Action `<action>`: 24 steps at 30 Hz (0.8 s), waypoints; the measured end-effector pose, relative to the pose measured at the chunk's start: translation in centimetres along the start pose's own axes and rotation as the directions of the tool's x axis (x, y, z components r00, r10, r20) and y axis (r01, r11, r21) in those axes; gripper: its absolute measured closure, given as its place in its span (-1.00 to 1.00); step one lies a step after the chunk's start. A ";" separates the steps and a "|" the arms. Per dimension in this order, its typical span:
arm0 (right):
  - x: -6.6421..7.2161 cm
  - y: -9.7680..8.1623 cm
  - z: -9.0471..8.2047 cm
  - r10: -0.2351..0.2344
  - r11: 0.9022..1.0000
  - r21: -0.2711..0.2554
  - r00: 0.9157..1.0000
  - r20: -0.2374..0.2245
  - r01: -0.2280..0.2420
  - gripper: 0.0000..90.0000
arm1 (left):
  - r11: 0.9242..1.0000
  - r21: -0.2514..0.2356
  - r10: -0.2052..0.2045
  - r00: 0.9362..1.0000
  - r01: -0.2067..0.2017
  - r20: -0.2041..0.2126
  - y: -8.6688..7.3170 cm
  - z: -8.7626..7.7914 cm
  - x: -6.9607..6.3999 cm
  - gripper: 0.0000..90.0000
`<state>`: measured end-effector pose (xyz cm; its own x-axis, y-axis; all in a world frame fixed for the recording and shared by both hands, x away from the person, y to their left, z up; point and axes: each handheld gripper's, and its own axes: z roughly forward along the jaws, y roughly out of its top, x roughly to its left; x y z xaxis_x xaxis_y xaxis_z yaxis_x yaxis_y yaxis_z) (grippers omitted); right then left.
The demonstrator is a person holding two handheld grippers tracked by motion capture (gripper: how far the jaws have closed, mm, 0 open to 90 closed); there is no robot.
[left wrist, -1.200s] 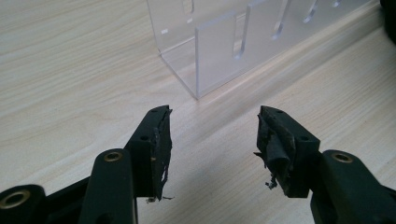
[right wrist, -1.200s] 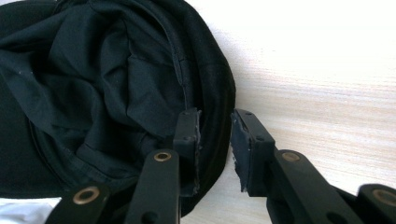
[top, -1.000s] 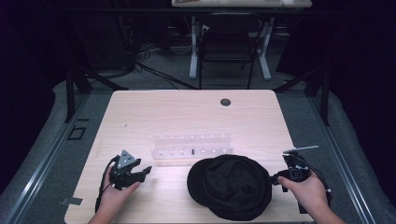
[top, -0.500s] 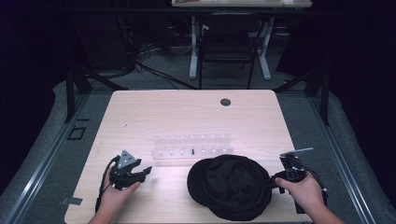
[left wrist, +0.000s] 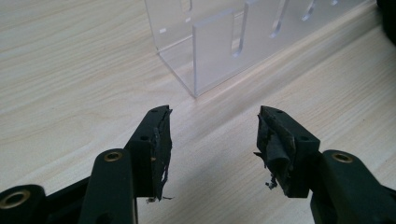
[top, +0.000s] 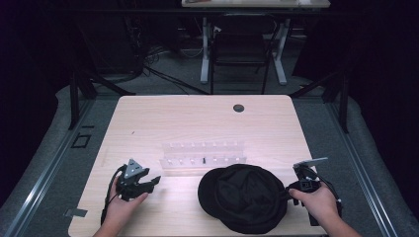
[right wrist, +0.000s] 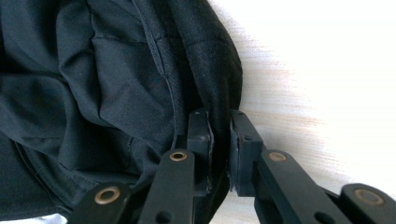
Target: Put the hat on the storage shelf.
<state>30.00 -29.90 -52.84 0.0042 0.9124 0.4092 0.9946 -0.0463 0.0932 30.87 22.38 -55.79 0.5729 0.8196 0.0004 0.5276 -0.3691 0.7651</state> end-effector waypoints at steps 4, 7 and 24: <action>-0.1 0.0 0.4 0.016 1.000 -0.008 1.000 -0.001 -0.016 0.82 | 1.000 0.001 -0.001 1.000 0.001 0.002 0.0 0.0 0.0 0.00; -0.3 0.1 0.3 0.017 1.000 0.010 1.000 -0.019 -0.016 0.86 | 1.000 0.003 -0.002 1.000 0.002 0.003 0.0 0.1 -0.1 0.00; -0.2 0.2 -0.6 0.016 1.000 0.015 0.998 -0.063 -0.015 0.95 | 1.000 0.003 -0.002 1.000 0.002 0.003 0.0 0.1 0.0 0.00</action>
<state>30.13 -30.31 -52.31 0.0135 0.8844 0.4666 0.9958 -0.0540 0.0735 30.88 22.34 -55.84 0.5736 0.8192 -0.0035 0.5310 -0.3685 0.7631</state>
